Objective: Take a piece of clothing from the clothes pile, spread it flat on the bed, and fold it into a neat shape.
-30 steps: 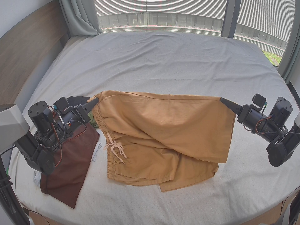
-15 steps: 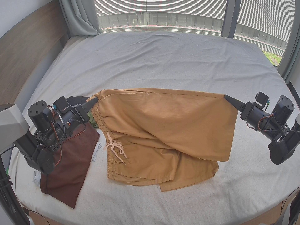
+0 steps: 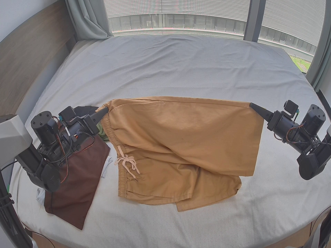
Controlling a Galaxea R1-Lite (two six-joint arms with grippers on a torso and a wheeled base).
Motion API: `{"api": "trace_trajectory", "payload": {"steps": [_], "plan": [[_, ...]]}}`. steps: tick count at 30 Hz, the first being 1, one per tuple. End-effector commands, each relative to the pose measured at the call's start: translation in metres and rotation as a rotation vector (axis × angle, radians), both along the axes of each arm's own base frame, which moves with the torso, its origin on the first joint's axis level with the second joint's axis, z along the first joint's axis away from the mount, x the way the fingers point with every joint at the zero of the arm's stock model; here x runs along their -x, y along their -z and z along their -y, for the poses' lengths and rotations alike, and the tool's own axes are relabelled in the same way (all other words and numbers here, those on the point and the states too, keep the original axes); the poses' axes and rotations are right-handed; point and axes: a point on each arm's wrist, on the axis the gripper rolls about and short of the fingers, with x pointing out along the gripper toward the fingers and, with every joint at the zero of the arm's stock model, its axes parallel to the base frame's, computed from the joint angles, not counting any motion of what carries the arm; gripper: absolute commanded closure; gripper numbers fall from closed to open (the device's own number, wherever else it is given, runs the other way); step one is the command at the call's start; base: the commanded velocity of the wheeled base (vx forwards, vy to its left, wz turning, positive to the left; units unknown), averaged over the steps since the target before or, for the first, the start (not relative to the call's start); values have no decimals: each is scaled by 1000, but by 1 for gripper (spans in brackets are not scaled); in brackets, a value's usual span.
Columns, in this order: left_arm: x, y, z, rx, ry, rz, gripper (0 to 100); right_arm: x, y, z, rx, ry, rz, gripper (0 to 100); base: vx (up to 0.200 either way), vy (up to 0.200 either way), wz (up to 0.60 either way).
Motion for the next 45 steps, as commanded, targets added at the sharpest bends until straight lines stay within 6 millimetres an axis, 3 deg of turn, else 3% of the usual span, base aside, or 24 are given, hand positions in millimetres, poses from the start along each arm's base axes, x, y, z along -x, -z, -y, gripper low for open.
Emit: {"api": "trace_trajectory", "payload": {"steps": [1,23,30,45], "plan": [[0,0,0,0,0,0,100,0,0,0,0,0,0,100,0,0,0],[-2,-5,-1,4,-4,23,100,-3,-2,-2,4,-4,16,100,0,0,0],[-8,-7,1,7,-3,41,100,-20,-13,-2,0,-5,82,100,0,0,0],[-31,4,6,15,-2,44,100,-59,-3,0,-3,9,114,100,0,0,0]]}}
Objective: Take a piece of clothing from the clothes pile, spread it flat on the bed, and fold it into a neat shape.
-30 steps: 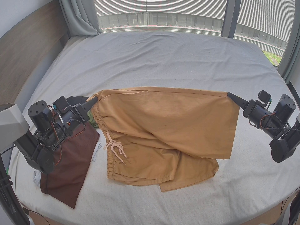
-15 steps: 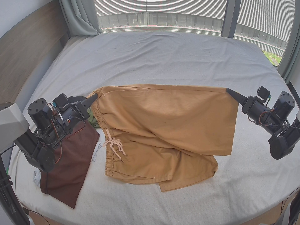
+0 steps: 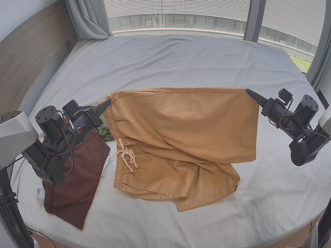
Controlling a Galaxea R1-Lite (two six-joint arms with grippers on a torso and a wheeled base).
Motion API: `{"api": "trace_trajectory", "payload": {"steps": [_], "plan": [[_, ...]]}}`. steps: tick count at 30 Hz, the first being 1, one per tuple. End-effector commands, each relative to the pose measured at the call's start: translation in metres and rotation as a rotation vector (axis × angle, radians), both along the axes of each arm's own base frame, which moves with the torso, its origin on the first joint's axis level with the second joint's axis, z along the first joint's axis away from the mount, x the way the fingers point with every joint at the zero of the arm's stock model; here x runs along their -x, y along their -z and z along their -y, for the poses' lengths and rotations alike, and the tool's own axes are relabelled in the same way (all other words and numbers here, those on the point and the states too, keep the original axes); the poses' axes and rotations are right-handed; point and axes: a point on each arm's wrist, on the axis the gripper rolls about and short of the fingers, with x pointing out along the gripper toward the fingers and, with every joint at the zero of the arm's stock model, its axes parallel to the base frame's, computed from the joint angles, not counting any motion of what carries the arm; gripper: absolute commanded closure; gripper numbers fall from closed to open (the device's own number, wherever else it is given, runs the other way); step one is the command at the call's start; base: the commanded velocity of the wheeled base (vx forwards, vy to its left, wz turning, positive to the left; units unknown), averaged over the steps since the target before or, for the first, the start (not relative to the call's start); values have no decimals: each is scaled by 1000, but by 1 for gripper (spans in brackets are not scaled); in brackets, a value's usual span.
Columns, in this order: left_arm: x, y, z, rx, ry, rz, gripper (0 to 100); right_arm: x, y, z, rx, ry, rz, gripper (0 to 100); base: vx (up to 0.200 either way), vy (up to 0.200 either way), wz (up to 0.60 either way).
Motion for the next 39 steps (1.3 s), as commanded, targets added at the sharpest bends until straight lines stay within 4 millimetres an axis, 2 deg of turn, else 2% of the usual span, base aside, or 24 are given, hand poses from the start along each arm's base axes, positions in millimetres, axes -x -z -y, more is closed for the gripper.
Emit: {"api": "trace_trajectory", "payload": {"steps": [1,18,33,39], "plan": [[-11,10,2,-3,-1,-10,100,-15,8,-1,0,1,1,100,0,0,0],[-43,20,6,64,-22,-1,100,-55,29,-6,-3,-1,22,100,0,0,0],[-81,47,12,123,-16,-4,100,-94,52,-8,-9,-1,54,100,0,0,0],[-89,56,13,150,-21,-21,100,-108,62,-8,-10,3,49,100,0,0,0]]}}
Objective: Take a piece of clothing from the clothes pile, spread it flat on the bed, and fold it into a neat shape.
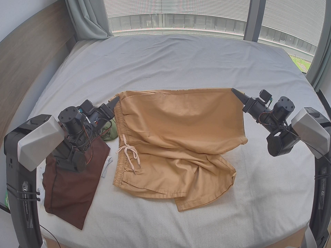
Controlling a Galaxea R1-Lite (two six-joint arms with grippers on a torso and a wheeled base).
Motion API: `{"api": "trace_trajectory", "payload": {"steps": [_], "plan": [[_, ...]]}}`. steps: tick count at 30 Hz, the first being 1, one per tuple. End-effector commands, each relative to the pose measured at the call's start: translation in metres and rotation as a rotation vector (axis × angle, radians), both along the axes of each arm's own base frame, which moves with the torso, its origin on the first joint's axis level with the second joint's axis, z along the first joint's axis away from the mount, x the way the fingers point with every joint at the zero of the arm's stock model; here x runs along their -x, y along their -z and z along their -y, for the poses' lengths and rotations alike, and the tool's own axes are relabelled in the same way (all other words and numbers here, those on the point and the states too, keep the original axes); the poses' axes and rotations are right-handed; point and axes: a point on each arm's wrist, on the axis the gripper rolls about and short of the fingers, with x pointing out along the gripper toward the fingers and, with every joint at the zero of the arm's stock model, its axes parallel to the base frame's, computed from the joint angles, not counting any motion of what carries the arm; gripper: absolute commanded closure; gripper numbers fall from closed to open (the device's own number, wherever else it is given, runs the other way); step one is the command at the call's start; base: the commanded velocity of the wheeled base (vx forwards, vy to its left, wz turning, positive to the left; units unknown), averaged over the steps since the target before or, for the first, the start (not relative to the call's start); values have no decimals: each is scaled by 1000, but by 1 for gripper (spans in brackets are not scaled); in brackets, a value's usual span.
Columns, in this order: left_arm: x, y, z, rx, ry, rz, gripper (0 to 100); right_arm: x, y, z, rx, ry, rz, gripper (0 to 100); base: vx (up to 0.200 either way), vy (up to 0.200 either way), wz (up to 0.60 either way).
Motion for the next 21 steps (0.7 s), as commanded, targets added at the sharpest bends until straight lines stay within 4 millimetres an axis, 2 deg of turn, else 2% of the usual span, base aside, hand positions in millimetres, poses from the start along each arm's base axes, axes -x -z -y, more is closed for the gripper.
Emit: {"api": "trace_trajectory", "payload": {"steps": [1,11,13,21], "plan": [[-9,17,2,3,-1,-25,100,-16,17,0,-1,2,-24,100,0,0,0],[-17,27,2,6,1,-23,100,-33,21,-1,-3,3,-27,100,0,0,0],[-19,34,2,5,0,-32,100,-37,25,-1,-3,3,-35,100,0,0,0],[-24,29,3,26,5,-14,100,-46,27,-1,-3,4,-35,100,0,0,0]]}}
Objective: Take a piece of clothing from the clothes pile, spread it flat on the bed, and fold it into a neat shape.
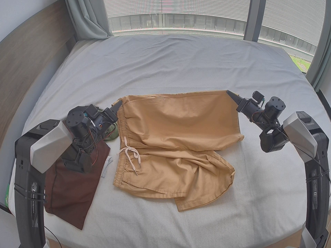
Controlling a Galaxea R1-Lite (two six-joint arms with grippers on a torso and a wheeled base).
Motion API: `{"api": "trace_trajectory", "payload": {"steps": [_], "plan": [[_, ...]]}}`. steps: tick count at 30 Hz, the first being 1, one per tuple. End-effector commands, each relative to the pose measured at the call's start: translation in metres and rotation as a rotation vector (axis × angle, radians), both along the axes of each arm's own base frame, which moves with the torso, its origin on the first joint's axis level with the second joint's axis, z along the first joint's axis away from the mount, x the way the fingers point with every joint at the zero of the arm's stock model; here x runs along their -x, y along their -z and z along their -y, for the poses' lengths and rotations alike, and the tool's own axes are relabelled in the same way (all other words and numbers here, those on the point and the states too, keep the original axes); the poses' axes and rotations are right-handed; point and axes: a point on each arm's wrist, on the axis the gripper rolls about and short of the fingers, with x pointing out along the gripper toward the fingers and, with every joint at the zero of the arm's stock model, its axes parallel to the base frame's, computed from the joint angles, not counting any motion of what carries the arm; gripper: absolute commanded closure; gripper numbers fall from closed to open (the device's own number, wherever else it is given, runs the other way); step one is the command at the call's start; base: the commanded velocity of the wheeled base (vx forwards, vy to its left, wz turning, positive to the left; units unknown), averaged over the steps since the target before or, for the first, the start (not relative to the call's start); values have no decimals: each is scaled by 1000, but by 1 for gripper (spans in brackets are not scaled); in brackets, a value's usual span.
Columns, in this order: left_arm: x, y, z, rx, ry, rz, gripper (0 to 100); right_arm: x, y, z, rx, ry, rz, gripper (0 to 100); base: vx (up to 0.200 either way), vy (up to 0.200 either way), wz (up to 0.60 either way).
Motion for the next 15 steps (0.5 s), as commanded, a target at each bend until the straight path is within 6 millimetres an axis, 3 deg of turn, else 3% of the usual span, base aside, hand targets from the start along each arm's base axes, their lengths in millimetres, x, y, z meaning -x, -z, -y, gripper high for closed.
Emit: {"api": "trace_trajectory", "payload": {"steps": [1,15], "plan": [[-2,2,0,9,4,-3,100,-5,3,-1,0,0,0,100,0,0,0],[-6,12,-5,10,-9,-15,100,-15,4,-2,-2,2,14,100,0,0,0]]}}
